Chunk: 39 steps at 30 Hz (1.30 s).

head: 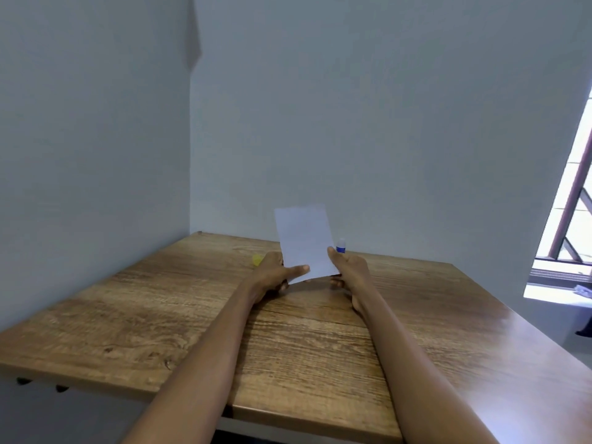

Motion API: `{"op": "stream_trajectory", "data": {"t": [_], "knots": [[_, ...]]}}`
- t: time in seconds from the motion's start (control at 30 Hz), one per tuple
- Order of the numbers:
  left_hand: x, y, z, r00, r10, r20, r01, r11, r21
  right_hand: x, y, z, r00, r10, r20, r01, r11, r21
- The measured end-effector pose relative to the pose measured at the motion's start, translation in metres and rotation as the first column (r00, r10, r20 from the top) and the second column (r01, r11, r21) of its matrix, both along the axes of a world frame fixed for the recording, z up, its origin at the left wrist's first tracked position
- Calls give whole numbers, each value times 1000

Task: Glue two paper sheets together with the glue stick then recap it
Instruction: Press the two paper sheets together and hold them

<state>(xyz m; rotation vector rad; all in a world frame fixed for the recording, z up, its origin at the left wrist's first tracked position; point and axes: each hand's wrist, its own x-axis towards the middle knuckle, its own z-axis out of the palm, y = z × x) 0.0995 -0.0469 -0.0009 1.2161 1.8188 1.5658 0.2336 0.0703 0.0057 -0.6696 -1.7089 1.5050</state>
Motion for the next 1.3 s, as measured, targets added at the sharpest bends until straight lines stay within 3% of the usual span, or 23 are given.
{"op": "stream_trajectory", "data": {"t": [0.2, 0.33, 0.6, 0.8, 0.93, 1.0, 1.1, 1.3], "knots": [[0, 2, -3, 997, -65, -42, 62, 995, -72, 3, 5, 0, 999, -8, -36, 10, 999, 33], [-2, 4, -4, 983, -117, -139, 96, 985, -147, 6, 6, 2, 988, -96, -122, 85, 992, -96], [-1, 3, -1, 994, -78, -77, 68, 989, -128, 5, 6, 6, 979, -63, -191, 45, 994, -100], [-1, 1, -2, 996, -78, -49, 72, 990, -119, 4, 6, -1, 999, 33, -25, -32, 999, 42], [0, 2, -2, 987, -145, -75, 133, 981, -138, 5, 5, 2, 996, -81, -48, 79, 996, -41], [2, 2, -2, 981, -170, -98, 154, 977, -150, 6, 5, 4, 992, -77, -99, 68, 994, -90], [2, 2, -1, 981, -157, -110, 140, 979, -151, 8, 7, 1, 994, -10, -112, 8, 1000, -15], [3, 1, -1, 963, -203, -180, 167, 966, -197, 8, 8, 4, 982, -119, -148, 100, 987, -129]]}}
